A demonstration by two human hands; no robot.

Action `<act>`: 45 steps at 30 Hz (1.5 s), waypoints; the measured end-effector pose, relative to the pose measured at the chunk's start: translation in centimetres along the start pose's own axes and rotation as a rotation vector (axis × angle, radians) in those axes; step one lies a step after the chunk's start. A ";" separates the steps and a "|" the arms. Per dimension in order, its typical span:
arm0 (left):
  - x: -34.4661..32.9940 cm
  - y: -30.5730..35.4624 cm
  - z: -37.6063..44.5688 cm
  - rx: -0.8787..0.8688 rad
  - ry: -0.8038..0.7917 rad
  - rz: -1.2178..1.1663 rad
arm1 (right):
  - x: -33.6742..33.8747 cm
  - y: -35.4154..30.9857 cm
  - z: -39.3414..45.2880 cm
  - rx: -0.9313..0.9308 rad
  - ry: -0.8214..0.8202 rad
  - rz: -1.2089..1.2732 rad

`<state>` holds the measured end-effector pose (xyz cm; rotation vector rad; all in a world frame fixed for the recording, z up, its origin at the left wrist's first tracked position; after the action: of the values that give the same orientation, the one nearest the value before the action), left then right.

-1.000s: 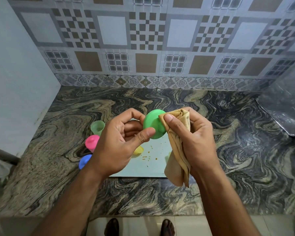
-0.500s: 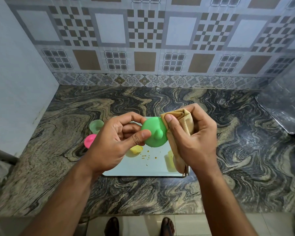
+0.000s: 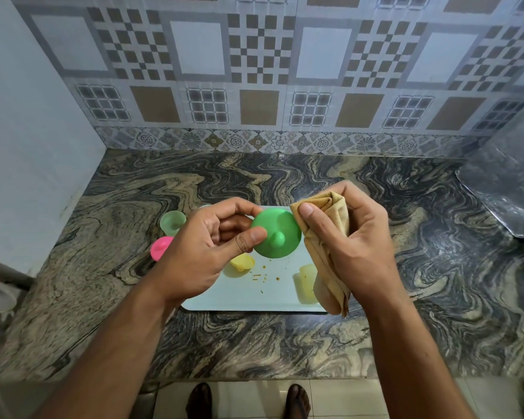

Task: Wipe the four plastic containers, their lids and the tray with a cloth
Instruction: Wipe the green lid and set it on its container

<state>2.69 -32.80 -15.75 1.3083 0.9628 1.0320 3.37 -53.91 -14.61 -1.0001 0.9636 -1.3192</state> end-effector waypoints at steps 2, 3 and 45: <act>-0.2 0.0 0.1 -0.013 -0.009 0.010 | -0.4 0.2 0.0 -0.006 -0.025 0.004; -0.1 0.0 0.1 -0.019 -0.007 0.014 | -0.5 0.3 -0.1 -0.007 -0.020 0.005; -0.2 -1.2 -0.1 -0.031 0.261 0.055 | -2.6 2.9 -0.6 -0.269 0.287 0.189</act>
<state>2.54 -32.95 -16.97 1.1992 1.1057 1.2778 3.62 -51.31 -17.55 -0.9070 1.4484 -1.2142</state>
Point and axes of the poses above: each hand's wrist, its own z-axis towards the middle knuckle, its own x-axis out of the back of the hand, y = z × x, the point moved 3 cm from there along z, towards the middle knuckle, and after that the axes turned 2 degrees about z, right-handed, at the moved point
